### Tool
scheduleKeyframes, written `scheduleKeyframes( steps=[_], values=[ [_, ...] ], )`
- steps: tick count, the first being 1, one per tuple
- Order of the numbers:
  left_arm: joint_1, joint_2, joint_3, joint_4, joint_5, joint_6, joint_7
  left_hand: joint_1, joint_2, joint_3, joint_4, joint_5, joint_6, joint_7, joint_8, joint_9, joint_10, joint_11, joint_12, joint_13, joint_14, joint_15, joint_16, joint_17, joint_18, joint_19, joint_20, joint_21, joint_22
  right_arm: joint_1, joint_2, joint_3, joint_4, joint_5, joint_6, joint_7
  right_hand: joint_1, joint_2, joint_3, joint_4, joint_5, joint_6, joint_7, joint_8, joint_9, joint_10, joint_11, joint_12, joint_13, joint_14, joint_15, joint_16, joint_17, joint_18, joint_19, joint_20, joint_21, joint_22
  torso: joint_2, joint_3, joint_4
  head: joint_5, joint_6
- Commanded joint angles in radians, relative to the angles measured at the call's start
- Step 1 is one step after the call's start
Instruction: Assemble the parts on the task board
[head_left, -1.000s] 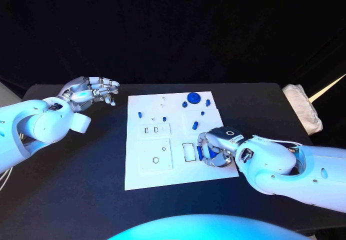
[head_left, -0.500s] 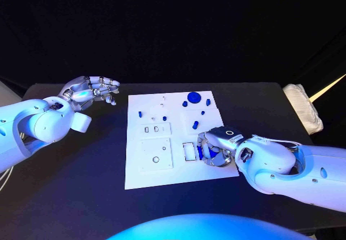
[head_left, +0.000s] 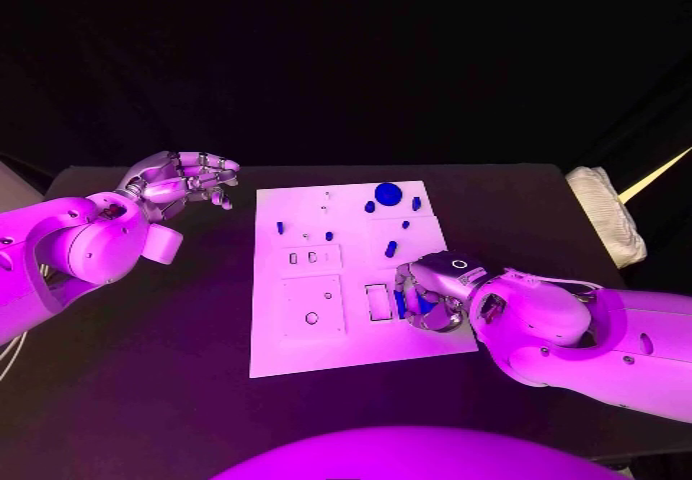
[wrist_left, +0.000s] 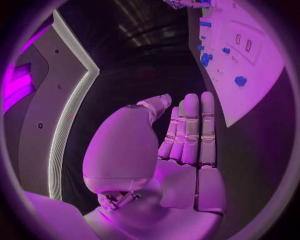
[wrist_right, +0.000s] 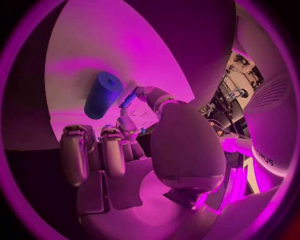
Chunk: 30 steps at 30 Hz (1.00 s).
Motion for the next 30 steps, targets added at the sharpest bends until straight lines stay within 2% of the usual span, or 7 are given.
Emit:
scheduleKeyframes(
  steps=[1, 7, 22, 30],
  values=[
    [0.000, 0.002, 0.001, 0.001, -0.002, 0.015, 0.005, -0.009, -0.001, -0.004, -0.005, -0.003, -0.006, 0.028, 0.005, -0.002, -0.007, 0.002, 0.007, -0.003, -0.006, 0.004, 0.004, -0.002, 0.013, 0.002, 0.005, -0.004, 0.000, -0.001, 0.002, 0.000, 0.000, -0.008, 0.013, 0.001, 0.008, -0.005, 0.009, 0.001, -0.004, 0.006, 0.000, 0.003, -0.001, 0.006, 0.002, 0.002, -0.002, 0.097, -0.005, 0.000, 0.244, -0.005, 0.079, -0.001, 0.005, 0.239, 0.000, -0.0003, 0.0001, 0.000, -0.001],
    [0.000, 0.002, 0.001, 0.001, -0.002, 0.016, 0.005, -0.009, -0.001, -0.004, -0.005, -0.003, -0.006, 0.028, 0.005, -0.002, -0.007, 0.002, 0.007, -0.003, -0.006, 0.004, 0.004, -0.002, 0.013, 0.002, 0.005, -0.004, 0.000, -0.001, 0.003, 0.000, 0.002, -0.006, 0.022, 0.006, -0.002, -0.012, -0.001, 0.006, -0.011, 0.005, 0.000, 0.002, -0.004, 0.001, 0.002, 0.000, -0.006, 0.096, -0.005, -0.002, 0.242, -0.004, 0.077, -0.002, 0.000, 0.238, 0.000, -0.0004, -0.0002, 0.001, -0.003],
    [0.000, 0.001, 0.001, 0.001, -0.003, 0.016, 0.005, -0.009, -0.001, -0.004, -0.005, -0.003, -0.006, 0.028, 0.005, -0.002, -0.007, 0.002, 0.007, -0.003, -0.006, 0.004, 0.004, -0.002, 0.013, 0.002, 0.005, -0.004, 0.000, -0.001, 0.001, 0.000, 0.003, -0.006, 0.027, 0.007, -0.006, -0.008, -0.060, 0.012, -0.019, -0.008, 0.002, 0.001, -0.009, -0.008, 0.005, 0.001, -0.011, 0.095, -0.002, -0.004, 0.239, -0.002, 0.074, -0.001, -0.009, 0.236, 0.000, -0.0006, 0.0003, 0.000, -0.004],
    [0.000, 0.001, 0.001, 0.001, -0.003, 0.016, 0.005, -0.009, -0.001, -0.004, -0.005, -0.003, -0.006, 0.028, 0.005, -0.002, -0.007, 0.002, 0.007, -0.003, -0.006, 0.004, 0.004, -0.002, 0.013, 0.002, 0.005, -0.004, 0.000, -0.001, 0.001, 0.000, 0.003, -0.006, 0.033, 0.006, -0.003, -0.007, -0.065, 0.013, -0.018, -0.010, 0.003, 0.001, -0.010, -0.012, 0.005, 0.000, -0.014, 0.094, -0.002, -0.006, 0.237, -0.001, 0.073, 0.000, -0.013, 0.235, 0.000, -0.0006, 0.0003, 0.001, -0.004]
  ],
)
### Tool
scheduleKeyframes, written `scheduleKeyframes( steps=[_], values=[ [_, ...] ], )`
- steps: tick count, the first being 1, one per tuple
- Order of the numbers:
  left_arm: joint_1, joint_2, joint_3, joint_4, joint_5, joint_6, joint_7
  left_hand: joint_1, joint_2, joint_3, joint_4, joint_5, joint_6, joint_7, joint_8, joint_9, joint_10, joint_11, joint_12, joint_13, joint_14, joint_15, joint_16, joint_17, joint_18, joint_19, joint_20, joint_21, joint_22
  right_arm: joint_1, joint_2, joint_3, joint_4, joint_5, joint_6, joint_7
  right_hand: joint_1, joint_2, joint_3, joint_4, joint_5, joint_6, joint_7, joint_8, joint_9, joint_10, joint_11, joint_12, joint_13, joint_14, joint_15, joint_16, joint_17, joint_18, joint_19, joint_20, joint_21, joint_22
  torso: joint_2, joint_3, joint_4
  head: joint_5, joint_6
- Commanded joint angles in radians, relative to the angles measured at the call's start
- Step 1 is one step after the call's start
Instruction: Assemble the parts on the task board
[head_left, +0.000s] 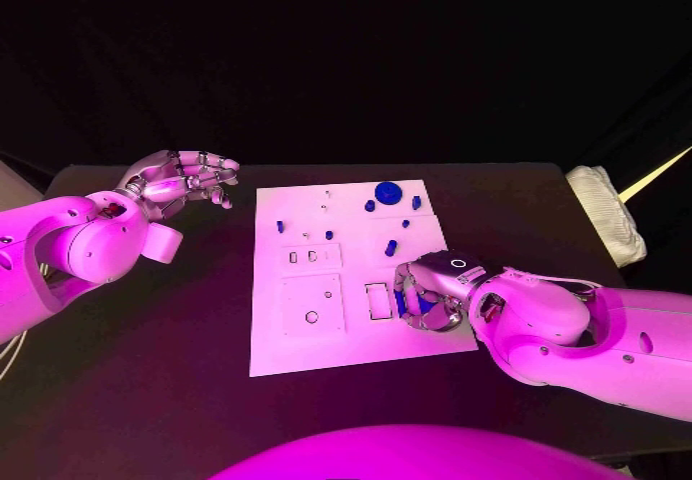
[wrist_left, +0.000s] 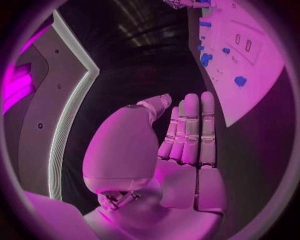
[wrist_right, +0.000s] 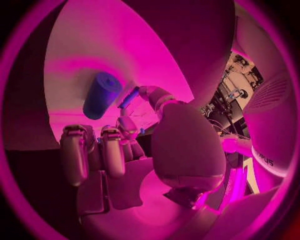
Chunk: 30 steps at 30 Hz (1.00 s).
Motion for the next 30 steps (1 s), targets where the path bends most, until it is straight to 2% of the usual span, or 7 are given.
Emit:
scheduleKeyframes(
  steps=[1, 15, 27, 30],
  values=[
    [0.000, 0.001, 0.001, 0.001, -0.002, 0.015, 0.005, -0.009, -0.001, -0.001, -0.002, -0.003, -0.006, 0.028, 0.005, -0.001, -0.007, 0.002, 0.003, -0.001, -0.002, 0.001, 0.004, -0.001, 0.013, 0.002, 0.005, -0.004, 0.000, -0.001, 0.000, -0.001, 0.000, -0.006, 0.025, 0.005, 0.001, 0.004, -0.009, 0.001, -0.002, -0.007, 0.000, 0.001, -0.001, -0.008, 0.002, 0.000, -0.001, 0.094, -0.002, -0.006, 0.236, -0.001, 0.073, 0.000, -0.005, 0.235, 0.000, -0.0001, 0.0000, 0.001, -0.001],
    [0.000, 0.002, 0.001, 0.001, -0.002, 0.016, 0.005, -0.009, -0.001, -0.001, -0.002, -0.003, -0.006, 0.028, 0.005, -0.001, -0.007, 0.002, 0.003, -0.001, -0.002, 0.001, 0.004, -0.001, 0.013, 0.002, 0.005, -0.004, 0.000, -0.001, 0.000, -0.001, -0.004, -0.016, 0.008, -0.003, 0.016, 0.006, -0.016, 0.003, -0.001, -0.017, 0.002, -0.001, -0.004, -0.013, 0.003, -0.001, -0.003, 0.094, -0.001, -0.007, 0.236, -0.001, 0.072, 0.001, -0.008, 0.235, 0.000, -0.0002, 0.0001, 0.000, 0.000],
    [0.000, 0.002, 0.001, 0.001, -0.002, 0.022, -0.001, -0.009, 0.000, -0.002, -0.003, -0.003, -0.007, 0.028, 0.006, -0.003, -0.008, 0.002, 0.005, -0.003, -0.003, 0.001, 0.005, -0.002, 0.013, 0.001, 0.005, -0.005, 0.000, -0.001, -0.001, -0.001, -0.002, -0.020, 0.000, -0.002, 0.044, 0.011, -0.077, 0.030, -0.002, -0.054, 0.012, 0.010, -0.006, -0.036, 0.013, -0.001, -0.013, 0.092, 0.008, -0.009, 0.233, 0.001, 0.069, 0.008, -0.019, 0.232, 0.000, 0.0005, -0.0002, 0.001, -0.001],
    [0.000, 0.001, 0.001, 0.001, -0.003, 0.022, -0.001, -0.009, 0.000, -0.002, -0.003, -0.003, -0.007, 0.028, 0.006, -0.003, -0.008, 0.002, 0.005, -0.003, -0.003, 0.001, 0.005, -0.002, 0.013, 0.001, 0.005, -0.005, 0.000, -0.001, -0.002, -0.001, -0.001, -0.020, 0.006, -0.003, 0.066, 0.015, -0.108, 0.050, -0.003, -0.067, 0.014, 0.022, -0.005, -0.042, 0.015, 0.001, -0.017, 0.091, 0.010, -0.010, 0.231, 0.002, 0.067, 0.011, -0.023, 0.231, 0.000, 0.0002, -0.0004, 0.001, -0.001]
  ],
)
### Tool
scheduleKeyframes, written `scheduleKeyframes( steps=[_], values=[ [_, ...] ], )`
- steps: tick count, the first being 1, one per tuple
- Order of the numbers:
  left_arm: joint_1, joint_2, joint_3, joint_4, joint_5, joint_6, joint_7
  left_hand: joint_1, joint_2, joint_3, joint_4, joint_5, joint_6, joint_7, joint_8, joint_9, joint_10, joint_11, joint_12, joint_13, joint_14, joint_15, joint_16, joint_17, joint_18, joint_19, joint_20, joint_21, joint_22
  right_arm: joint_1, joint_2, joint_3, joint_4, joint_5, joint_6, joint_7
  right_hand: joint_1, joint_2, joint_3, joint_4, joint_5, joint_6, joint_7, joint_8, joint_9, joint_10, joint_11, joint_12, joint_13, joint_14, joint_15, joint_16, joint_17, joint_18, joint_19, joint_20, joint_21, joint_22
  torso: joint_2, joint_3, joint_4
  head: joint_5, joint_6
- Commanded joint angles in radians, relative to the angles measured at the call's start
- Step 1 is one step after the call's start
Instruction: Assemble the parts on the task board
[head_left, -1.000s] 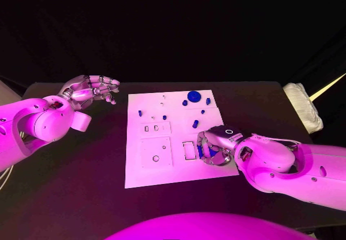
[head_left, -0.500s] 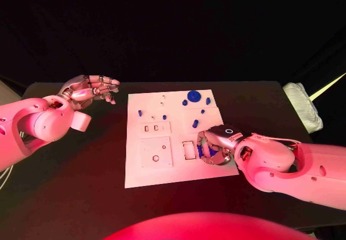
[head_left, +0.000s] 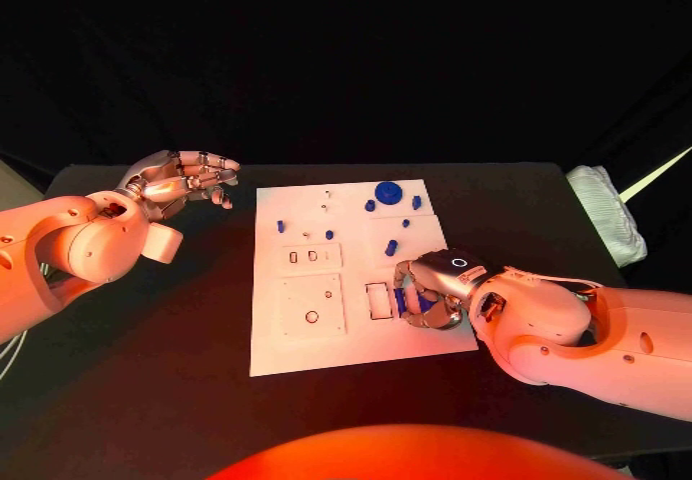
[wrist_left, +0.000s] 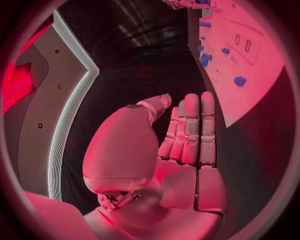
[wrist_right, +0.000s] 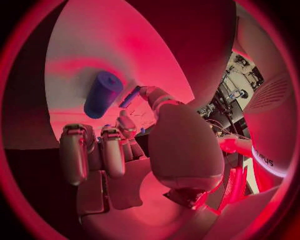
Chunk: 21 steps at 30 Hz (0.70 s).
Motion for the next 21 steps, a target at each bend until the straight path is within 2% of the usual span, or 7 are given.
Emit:
scheduleKeyframes(
  steps=[1, 5, 21],
  values=[
    [0.000, 0.001, 0.001, 0.002, -0.002, 0.019, 0.001, -0.009, 0.000, -0.002, -0.003, -0.003, -0.007, 0.028, 0.006, -0.001, -0.008, 0.002, 0.005, -0.001, -0.003, 0.001, 0.005, -0.001, 0.013, 0.001, 0.005, -0.005, 0.000, -0.002, -0.001, -0.001, 0.001, -0.014, 0.015, -0.001, 0.013, 0.000, -0.015, 0.007, -0.003, -0.009, 0.017, 0.006, -0.001, -0.010, 0.001, 0.001, -0.001, 0.091, 0.010, -0.006, 0.230, 0.002, 0.067, 0.010, -0.006, 0.231, 0.000, -0.0001, -0.0001, 0.000, -0.002],
    [0.000, 0.000, 0.001, 0.001, -0.002, 0.018, 0.001, -0.009, 0.000, -0.002, -0.003, -0.003, -0.007, 0.028, 0.006, -0.001, -0.008, 0.002, 0.005, -0.001, -0.003, 0.001, 0.005, -0.001, 0.013, 0.001, 0.005, -0.005, 0.000, -0.002, -0.002, -0.001, 0.002, -0.011, 0.026, -0.001, 0.030, 0.003, -0.038, 0.025, -0.004, -0.016, 0.018, 0.016, 0.000, -0.012, 0.002, 0.003, -0.002, 0.090, 0.012, -0.007, 0.229, 0.003, 0.066, 0.012, -0.010, 0.230, 0.000, 0.0002, -0.0002, -0.001, -0.001],
    [0.000, -0.001, 0.001, -0.001, -0.003, 0.016, -0.002, -0.010, 0.000, -0.003, -0.003, -0.003, -0.008, 0.028, 0.007, -0.002, -0.008, 0.002, 0.006, -0.002, -0.004, 0.001, 0.006, -0.001, 0.013, 0.001, 0.005, -0.005, 0.000, -0.002, -0.005, -0.001, 0.006, -0.009, 0.040, -0.002, 0.044, 0.006, -0.037, 0.039, -0.003, -0.006, 0.015, 0.030, 0.002, -0.007, 0.000, 0.006, 0.000, 0.090, 0.010, -0.007, 0.229, 0.002, 0.067, 0.012, -0.007, 0.231, 0.000, 0.0003, 0.0003, 0.000, -0.002]
  ],
)
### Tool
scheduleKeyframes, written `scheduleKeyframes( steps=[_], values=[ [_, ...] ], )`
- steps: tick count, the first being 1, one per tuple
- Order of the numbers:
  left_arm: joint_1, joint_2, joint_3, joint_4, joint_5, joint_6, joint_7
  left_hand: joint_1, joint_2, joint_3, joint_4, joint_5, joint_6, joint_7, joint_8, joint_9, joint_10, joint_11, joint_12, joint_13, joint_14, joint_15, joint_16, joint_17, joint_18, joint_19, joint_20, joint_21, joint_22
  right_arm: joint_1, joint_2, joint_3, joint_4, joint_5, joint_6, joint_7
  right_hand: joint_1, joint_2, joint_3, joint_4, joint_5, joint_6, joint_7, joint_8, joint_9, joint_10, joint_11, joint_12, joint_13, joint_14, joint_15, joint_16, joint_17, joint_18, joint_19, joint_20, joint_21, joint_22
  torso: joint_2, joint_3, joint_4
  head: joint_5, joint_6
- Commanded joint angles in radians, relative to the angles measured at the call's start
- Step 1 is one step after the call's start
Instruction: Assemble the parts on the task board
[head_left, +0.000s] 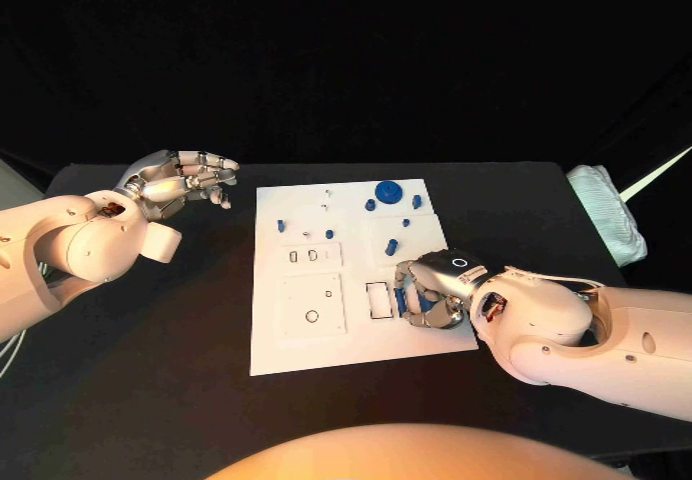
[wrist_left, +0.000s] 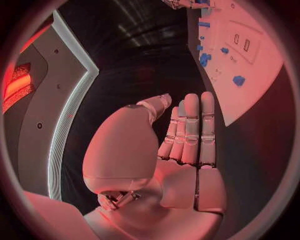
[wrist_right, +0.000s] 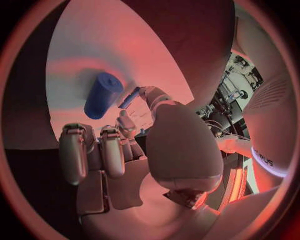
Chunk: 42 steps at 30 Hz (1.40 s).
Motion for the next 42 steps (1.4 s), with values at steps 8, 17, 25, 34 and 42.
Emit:
scheduleKeyframes(
  steps=[8, 17, 25, 34, 42],
  values=[
    [0.000, 0.000, 0.001, 0.001, -0.004, 0.014, 0.000, -0.010, 0.000, -0.003, -0.003, -0.003, -0.008, 0.028, 0.007, -0.001, -0.007, 0.002, 0.006, -0.002, -0.004, 0.001, 0.006, -0.001, 0.013, 0.001, 0.005, -0.005, 0.000, -0.002, -0.001, -0.001, -0.001, -0.007, 0.030, -0.001, 0.013, 0.001, 0.001, 0.010, -0.001, 0.007, 0.018, 0.006, 0.002, 0.001, -0.001, 0.007, 0.001, 0.090, 0.002, -0.003, 0.230, 0.002, 0.067, 0.004, 0.001, 0.230, 0.000, -0.0006, 0.0002, 0.000, -0.001],
    [0.000, 0.000, 0.001, 0.001, -0.004, 0.014, -0.001, -0.010, 0.000, -0.003, -0.003, -0.003, -0.008, 0.028, 0.007, -0.001, -0.007, 0.002, 0.006, -0.002, -0.004, 0.001, 0.006, -0.001, 0.013, 0.001, 0.005, -0.005, 0.000, -0.002, -0.001, -0.001, -0.005, -0.004, 0.043, 0.001, 0.015, 0.000, 0.002, 0.013, 0.001, 0.008, 0.017, 0.007, 0.002, -0.002, -0.001, 0.005, -0.003, 0.090, 0.002, -0.004, 0.228, 0.003, 0.066, 0.004, -0.002, 0.230, 0.000, -0.0007, 0.0004, 0.000, -0.001],
    [0.000, 0.000, 0.001, 0.001, -0.005, 0.013, -0.001, -0.010, 0.000, -0.003, -0.003, -0.003, -0.008, 0.028, 0.007, -0.001, -0.007, 0.002, 0.006, -0.002, -0.004, 0.001, 0.006, -0.001, 0.013, 0.001, 0.005, -0.005, 0.000, -0.002, 0.003, -0.001, -0.013, -0.002, 0.055, 0.002, 0.016, -0.001, 0.003, 0.014, 0.002, 0.006, 0.017, 0.007, 0.001, -0.003, -0.002, 0.004, -0.004, 0.089, 0.002, -0.005, 0.227, 0.004, 0.065, 0.004, -0.006, 0.229, 0.000, -0.0005, -0.0003, 0.000, -0.004],
    [0.000, 0.001, 0.001, 0.001, -0.005, 0.013, 0.000, -0.010, 0.000, -0.003, -0.003, -0.003, -0.008, 0.028, 0.007, -0.001, -0.007, 0.002, 0.006, -0.002, -0.004, 0.001, 0.006, -0.001, 0.013, 0.001, 0.005, -0.005, 0.000, -0.002, 0.011, -0.001, -0.019, -0.002, 0.052, -0.001, 0.031, -0.001, 0.019, 0.025, 0.010, 0.009, 0.015, 0.012, 0.001, -0.001, -0.004, 0.004, -0.004, 0.089, 0.000, -0.005, 0.227, 0.003, 0.066, 0.002, -0.003, 0.229, 0.000, 0.0000, -0.0002, 0.000, -0.005],
    [0.000, 0.001, 0.001, 0.002, -0.005, 0.014, -0.001, -0.010, 0.000, -0.003, -0.003, -0.003, -0.008, 0.028, 0.007, -0.001, -0.007, 0.002, 0.006, -0.002, -0.004, 0.001, 0.006, -0.001, 0.013, 0.001, 0.005, -0.005, 0.000, -0.002, 0.012, -0.001, -0.016, 0.003, 0.014, 0.004, 0.027, -0.007, 0.050, 0.062, 0.029, 0.027, 0.009, 0.022, -0.001, 0.021, -0.010, 0.010, 0.004, 0.092, -0.005, 0.000, 0.233, 0.000, 0.071, -0.002, 0.012, 0.233, 0.000, -0.0001, -0.0002, 0.001, -0.004]
  ],
)
